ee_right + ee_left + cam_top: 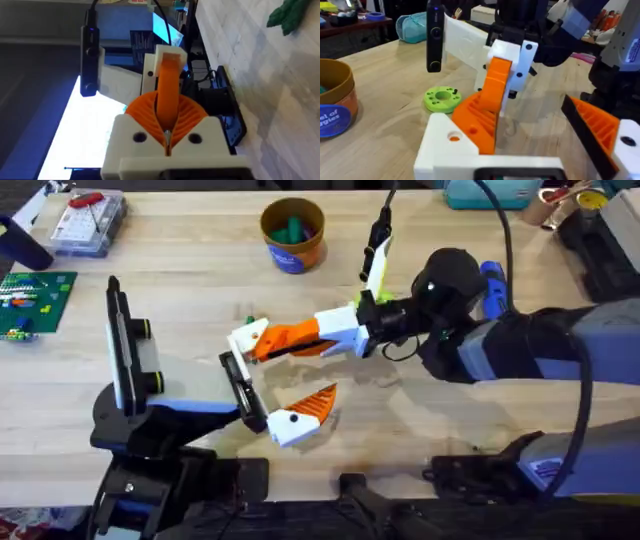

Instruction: Pick up the gripper from the table and insert it into the empty holder that is missing its gripper. Then pick up a screw, insert it into the mounting hole, and use the screwdriver to tighten it. Finally, clean up the table by picking up the vegetable and placing it into the bucket.

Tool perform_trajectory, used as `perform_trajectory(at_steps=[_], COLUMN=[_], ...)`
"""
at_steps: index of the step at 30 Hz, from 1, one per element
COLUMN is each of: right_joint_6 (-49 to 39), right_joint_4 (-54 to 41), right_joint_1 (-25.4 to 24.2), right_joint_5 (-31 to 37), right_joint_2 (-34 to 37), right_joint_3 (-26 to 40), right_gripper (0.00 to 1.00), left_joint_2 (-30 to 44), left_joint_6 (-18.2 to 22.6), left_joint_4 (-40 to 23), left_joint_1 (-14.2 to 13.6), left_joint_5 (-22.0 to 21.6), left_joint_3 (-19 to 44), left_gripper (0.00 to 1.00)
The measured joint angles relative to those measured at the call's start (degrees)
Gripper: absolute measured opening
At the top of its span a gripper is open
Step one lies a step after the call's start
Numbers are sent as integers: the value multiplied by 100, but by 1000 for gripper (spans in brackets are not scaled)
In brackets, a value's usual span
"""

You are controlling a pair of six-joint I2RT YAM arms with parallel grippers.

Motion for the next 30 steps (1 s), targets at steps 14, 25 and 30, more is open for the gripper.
perform_trajectory(at_steps=[14,25,30], right_joint_6=[-530,-977,-995], right_joint_4=[-965,-1430,-1421], right_joint_1=[136,145,127], right_joint_5=[128,-205,-506], right_joint_2=[0,393,746], right_joint_3=[305,920,1223], right_gripper=[15,15,15], left_joint_2=[0,0,0], left_joint_6=[-32,-41,-72], left_joint_4=[-126,-91,-148], left_joint_1=[20,48,48], left_joint_5=[-129,-283,-301], left_joint_3=[-1,-1,-2], left_gripper=[990,990,990])
